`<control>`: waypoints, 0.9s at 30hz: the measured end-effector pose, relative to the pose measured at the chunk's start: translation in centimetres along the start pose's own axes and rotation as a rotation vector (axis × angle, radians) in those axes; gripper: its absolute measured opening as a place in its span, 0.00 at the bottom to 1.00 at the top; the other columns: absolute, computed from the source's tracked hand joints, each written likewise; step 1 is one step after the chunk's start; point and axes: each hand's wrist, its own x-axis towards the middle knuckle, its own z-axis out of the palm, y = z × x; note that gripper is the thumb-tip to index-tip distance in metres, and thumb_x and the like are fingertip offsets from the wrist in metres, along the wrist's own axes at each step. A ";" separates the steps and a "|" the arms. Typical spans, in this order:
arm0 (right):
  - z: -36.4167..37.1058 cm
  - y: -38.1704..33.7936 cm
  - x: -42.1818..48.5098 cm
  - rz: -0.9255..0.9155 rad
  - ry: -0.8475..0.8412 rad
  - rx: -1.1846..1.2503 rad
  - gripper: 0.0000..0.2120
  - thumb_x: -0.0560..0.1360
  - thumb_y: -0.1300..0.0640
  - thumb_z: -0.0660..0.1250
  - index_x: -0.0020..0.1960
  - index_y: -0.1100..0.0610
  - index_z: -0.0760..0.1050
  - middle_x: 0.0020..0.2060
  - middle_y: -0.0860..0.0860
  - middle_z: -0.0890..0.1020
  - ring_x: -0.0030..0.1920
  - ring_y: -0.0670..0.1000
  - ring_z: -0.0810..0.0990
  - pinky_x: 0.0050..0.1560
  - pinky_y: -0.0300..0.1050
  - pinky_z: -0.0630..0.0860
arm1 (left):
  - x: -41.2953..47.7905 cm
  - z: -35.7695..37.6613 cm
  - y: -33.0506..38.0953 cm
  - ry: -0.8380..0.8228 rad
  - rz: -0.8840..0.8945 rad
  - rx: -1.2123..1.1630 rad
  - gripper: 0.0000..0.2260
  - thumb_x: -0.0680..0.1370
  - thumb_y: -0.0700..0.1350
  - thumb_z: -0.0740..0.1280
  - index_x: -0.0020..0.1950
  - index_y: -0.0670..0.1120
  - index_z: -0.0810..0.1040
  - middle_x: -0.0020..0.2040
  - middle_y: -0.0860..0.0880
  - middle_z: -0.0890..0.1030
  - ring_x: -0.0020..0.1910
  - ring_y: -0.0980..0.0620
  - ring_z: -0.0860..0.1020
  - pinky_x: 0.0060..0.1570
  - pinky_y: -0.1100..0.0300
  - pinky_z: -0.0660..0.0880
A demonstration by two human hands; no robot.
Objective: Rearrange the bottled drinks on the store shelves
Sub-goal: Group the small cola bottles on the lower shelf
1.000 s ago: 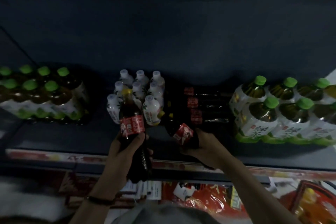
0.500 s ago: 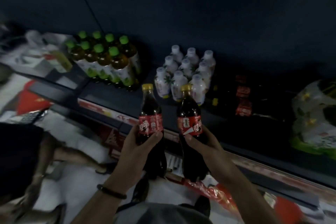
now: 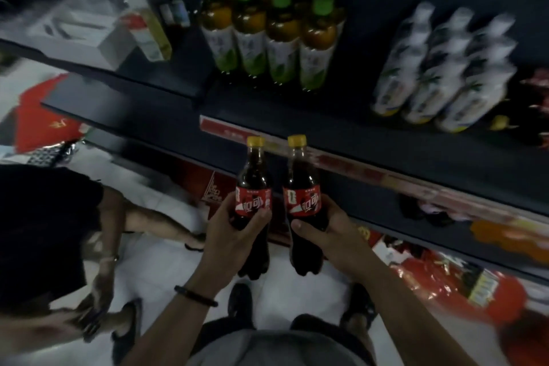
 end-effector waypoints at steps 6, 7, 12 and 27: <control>7.3 2.5 6.9 0.046 0.079 -0.129 0.21 0.76 0.53 0.78 0.63 0.40 0.74 0.55 0.41 0.85 0.54 0.37 0.83 0.51 0.30 0.76 | 4.6 -8.5 -7.1 -0.050 -0.141 -0.064 0.21 0.68 0.44 0.81 0.57 0.55 0.81 0.51 0.55 0.88 0.52 0.56 0.87 0.49 0.63 0.83; 7.9 3.2 7.9 0.055 0.086 -0.154 0.20 0.76 0.52 0.78 0.61 0.39 0.74 0.55 0.40 0.85 0.53 0.35 0.83 0.51 0.28 0.75 | 5.5 -9.1 -8.3 -0.052 -0.152 -0.075 0.21 0.67 0.46 0.80 0.58 0.54 0.81 0.52 0.55 0.88 0.53 0.56 0.87 0.50 0.62 0.83; 9.9 9.0 13.7 0.068 0.119 -0.279 0.19 0.74 0.48 0.80 0.62 0.44 0.77 0.54 0.39 0.85 0.53 0.34 0.82 0.52 0.31 0.75 | 10.6 -9.8 -15.3 -0.066 -0.224 -0.233 0.18 0.75 0.47 0.74 0.64 0.44 0.82 0.56 0.44 0.87 0.59 0.44 0.86 0.59 0.53 0.83; 5.5 21.8 38.4 -0.264 0.532 -0.129 0.38 0.68 0.42 0.80 0.70 0.61 0.75 0.60 0.55 0.85 0.60 0.56 0.85 0.62 0.61 0.81 | 32.4 -4.0 -28.2 0.051 0.139 0.135 0.27 0.72 0.47 0.82 0.67 0.50 0.76 0.59 0.50 0.85 0.58 0.50 0.85 0.56 0.46 0.82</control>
